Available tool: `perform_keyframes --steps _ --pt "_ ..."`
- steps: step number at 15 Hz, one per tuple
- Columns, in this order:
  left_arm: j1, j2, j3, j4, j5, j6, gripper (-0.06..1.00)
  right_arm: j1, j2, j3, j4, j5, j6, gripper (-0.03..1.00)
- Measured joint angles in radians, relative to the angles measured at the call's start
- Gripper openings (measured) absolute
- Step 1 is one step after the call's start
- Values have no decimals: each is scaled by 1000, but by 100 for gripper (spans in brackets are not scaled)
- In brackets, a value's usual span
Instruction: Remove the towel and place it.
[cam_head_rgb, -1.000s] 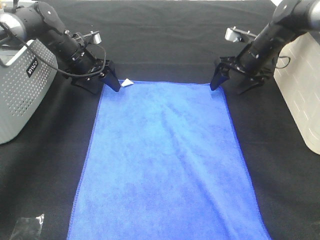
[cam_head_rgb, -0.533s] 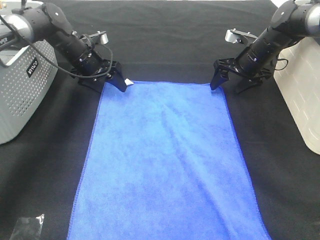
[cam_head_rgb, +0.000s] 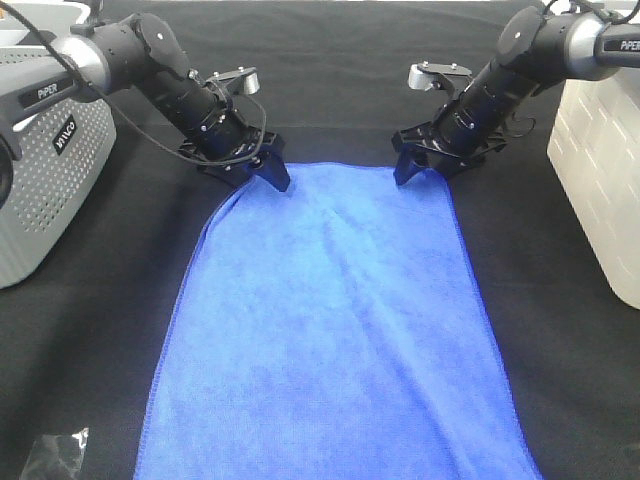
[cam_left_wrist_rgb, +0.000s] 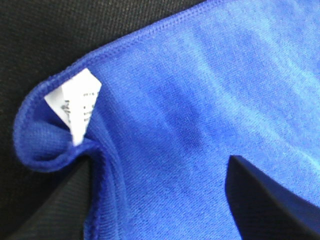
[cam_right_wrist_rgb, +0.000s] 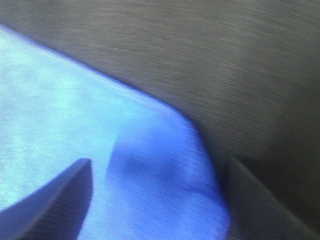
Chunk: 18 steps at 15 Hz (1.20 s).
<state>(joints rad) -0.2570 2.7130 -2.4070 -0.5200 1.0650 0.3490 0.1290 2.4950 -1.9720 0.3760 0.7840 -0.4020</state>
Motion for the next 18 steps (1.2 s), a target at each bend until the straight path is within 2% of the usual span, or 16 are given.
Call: perform_keyframes --steps 1,2,3,4,5,6,7,13,16,18 --pt "0 1 0 3 0 0 64 0 2 0 -12 -3 0 57" --pt "0 2 0 16 -2 0 58 -1 4 0 -38 -13 0 45" --pt "0 3 0 48 -5 0 49 -3 5 0 -62 -22 0 25" --pt "0 3 0 67 -5 0 29 -3 6 0 -67 -27 0 11" --pt "0 4 0 87 -8 7 14 -3 6 0 -67 -32 -1 2" --pt "-1 5 0 99 -9 14 4 -3 6 0 -67 -35 -10 0" --pt "-1 5 0 102 -10 18 2 -3 6 0 -71 -37 -23 0" --pt "-14 -5 -3 172 -34 30 1 4 30 -131 -207 -45 -26 0" --pt "-16 3 -70 229 -68 30 1 4 30 -208 -211 -67 -26 0" --pt "-16 5 -137 240 -112 30 1 4 30 -223 -215 -97 -26 0"
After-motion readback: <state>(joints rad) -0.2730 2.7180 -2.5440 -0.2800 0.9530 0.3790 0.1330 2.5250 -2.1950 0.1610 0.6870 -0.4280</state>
